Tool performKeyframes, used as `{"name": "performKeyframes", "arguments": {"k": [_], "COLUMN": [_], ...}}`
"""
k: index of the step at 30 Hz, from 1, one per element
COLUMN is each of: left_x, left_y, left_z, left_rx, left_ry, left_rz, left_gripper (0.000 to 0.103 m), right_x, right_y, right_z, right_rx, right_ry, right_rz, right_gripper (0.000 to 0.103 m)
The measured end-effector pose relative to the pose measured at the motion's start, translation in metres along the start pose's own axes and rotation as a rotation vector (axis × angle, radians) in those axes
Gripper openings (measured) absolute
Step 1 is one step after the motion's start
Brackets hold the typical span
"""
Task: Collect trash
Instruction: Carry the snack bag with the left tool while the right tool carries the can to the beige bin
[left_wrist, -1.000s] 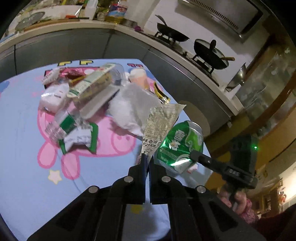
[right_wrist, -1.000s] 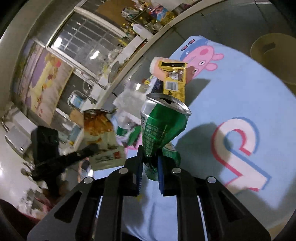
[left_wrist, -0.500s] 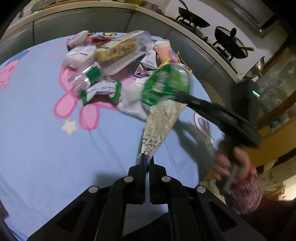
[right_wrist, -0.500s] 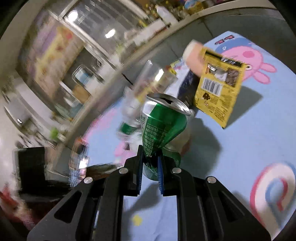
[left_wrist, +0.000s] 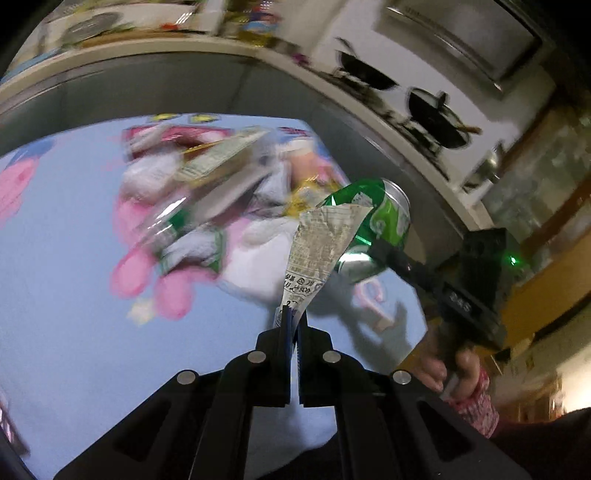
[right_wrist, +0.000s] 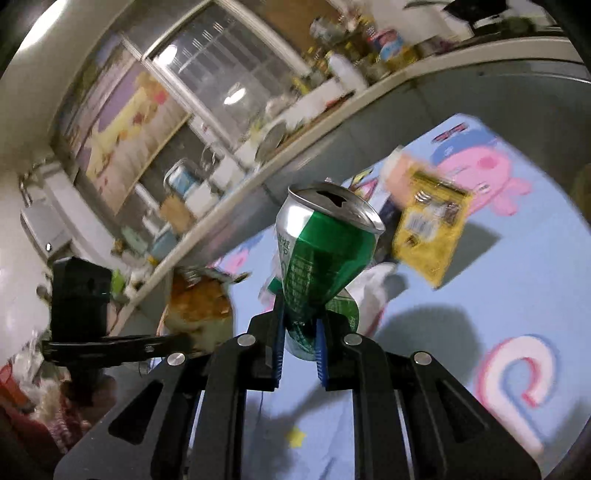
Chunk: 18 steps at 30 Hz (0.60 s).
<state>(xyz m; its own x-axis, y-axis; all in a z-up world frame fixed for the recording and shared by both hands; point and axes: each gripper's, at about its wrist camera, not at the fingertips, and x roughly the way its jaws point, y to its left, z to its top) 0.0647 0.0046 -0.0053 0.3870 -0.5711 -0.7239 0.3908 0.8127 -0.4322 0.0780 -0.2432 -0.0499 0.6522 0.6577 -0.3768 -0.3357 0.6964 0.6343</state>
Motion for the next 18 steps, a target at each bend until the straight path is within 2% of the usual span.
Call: {"name": "performKeyframes", "arguments": {"k": [4, 7, 10, 13, 18], "left_x": [0.050, 0.097, 0.145, 0.196, 0.275], "left_y": [-0.045, -0.091, -0.135, -0.173, -0.210], "left_z": [0.037, 0.068, 0.095, 0.117, 0.133], "left_rx": [0.108, 0.195, 0.269, 0.301, 0.319], "left_ry": [0.034, 0.069, 0.103, 0.151, 0.221], "left_rz": [-0.087, -0.163, -0.204, -0.216, -0.171], "left_gripper": [0.003, 0.003, 0.003, 0.003, 0.003], "right_x": [-0.048, -0.086, -0.123, -0.151, -0.155], "right_y": [-0.028, -0.066, -0.105, -0.148, -0.194], "right_z": [0.009, 0.015, 0.019, 0.022, 0.027], "right_rx": [0.017, 0.078, 0.121, 0.163, 0.201], "right_ry": [-0.109, -0.183, -0.259, -0.301, -0.269], "right_rz": [-0.110, -0.208, -0.353, -0.497, -0.599], "right_gripper": [0.013, 0.013, 0.013, 0.013, 0.014]}}
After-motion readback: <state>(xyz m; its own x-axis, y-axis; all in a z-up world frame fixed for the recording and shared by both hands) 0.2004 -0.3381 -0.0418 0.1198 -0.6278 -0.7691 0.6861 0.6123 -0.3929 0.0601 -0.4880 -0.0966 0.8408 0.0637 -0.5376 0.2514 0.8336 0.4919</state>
